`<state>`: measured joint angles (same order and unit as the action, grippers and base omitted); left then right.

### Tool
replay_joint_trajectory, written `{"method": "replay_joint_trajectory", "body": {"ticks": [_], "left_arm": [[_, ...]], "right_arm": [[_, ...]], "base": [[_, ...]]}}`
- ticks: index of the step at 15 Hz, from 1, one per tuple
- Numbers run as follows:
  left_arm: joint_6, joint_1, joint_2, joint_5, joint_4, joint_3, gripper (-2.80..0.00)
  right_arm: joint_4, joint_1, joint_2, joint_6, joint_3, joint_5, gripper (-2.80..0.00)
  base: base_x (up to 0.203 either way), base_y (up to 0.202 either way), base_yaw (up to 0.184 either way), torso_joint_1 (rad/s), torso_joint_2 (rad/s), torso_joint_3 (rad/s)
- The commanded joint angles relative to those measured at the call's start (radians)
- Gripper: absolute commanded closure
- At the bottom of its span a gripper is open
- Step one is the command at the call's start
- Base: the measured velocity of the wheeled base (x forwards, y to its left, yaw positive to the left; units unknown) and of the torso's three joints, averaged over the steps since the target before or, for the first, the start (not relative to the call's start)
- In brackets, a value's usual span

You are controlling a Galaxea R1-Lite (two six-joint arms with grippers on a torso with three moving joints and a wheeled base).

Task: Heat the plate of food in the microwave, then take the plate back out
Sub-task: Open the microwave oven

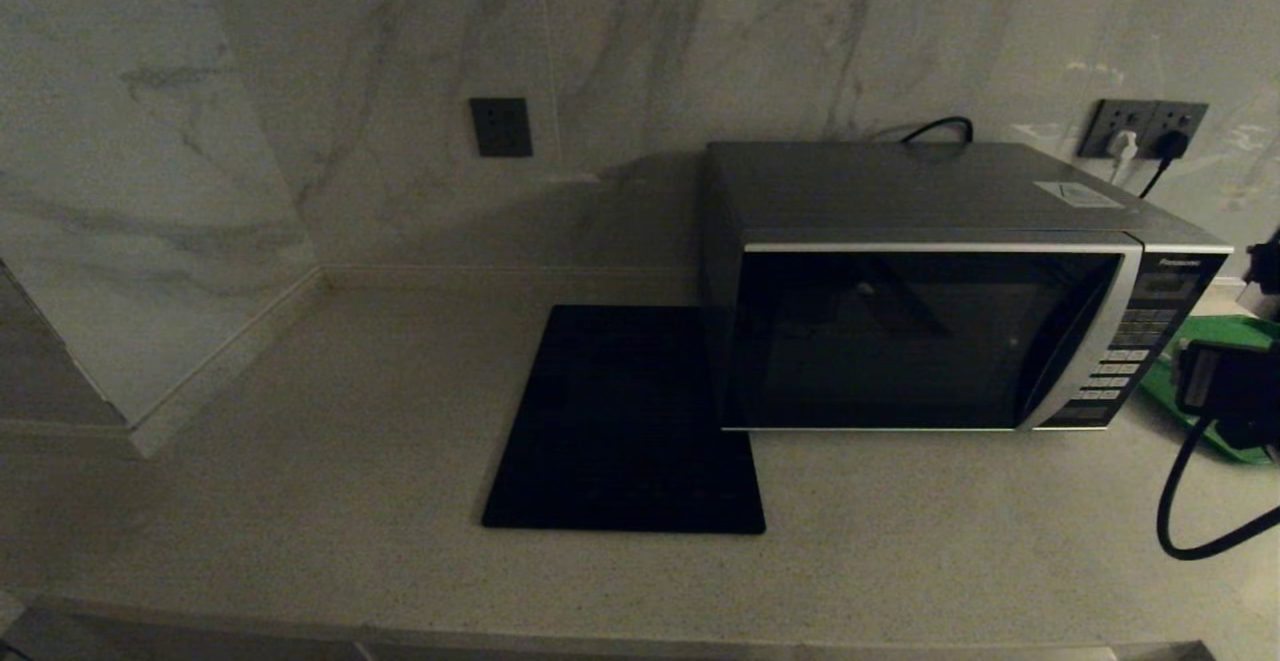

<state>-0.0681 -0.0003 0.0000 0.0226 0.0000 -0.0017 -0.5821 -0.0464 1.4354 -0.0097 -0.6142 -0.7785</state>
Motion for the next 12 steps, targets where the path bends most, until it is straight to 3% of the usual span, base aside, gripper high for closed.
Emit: {"method": "replay_joint_trajectory", "body": {"ticks": [1, 6, 10, 12], "left_arm": [[-0.001, 0.000, 0.000, 0.000, 0.000, 0.000, 0.00], [-0.001, 0.000, 0.000, 0.000, 0.000, 0.000, 0.00], [-0.001, 0.000, 0.000, 0.000, 0.000, 0.000, 0.00], [-0.001, 0.000, 0.000, 0.000, -0.002, 0.000, 0.00]], "right_arm": [[-0.004, 0.062, -0.029, -0.005, 0.009, -0.063, -2.80], [-0.091, 0.135, 0.140, 0.006, -0.019, -0.118, -2.80], [-0.174, 0.065, 0.227, 0.136, -0.022, -0.128, -2.80], [-0.173, 0.026, 0.194, 0.145, 0.013, -0.095, -2.80]], "base": [[0.000, 0.000, 0.000, 0.000, 0.00, 0.000], [0.000, 0.000, 0.000, 0.000, 0.00, 0.000], [0.000, 0.000, 0.000, 0.000, 0.00, 0.000], [0.000, 0.000, 0.000, 0.000, 0.00, 0.000]]}}
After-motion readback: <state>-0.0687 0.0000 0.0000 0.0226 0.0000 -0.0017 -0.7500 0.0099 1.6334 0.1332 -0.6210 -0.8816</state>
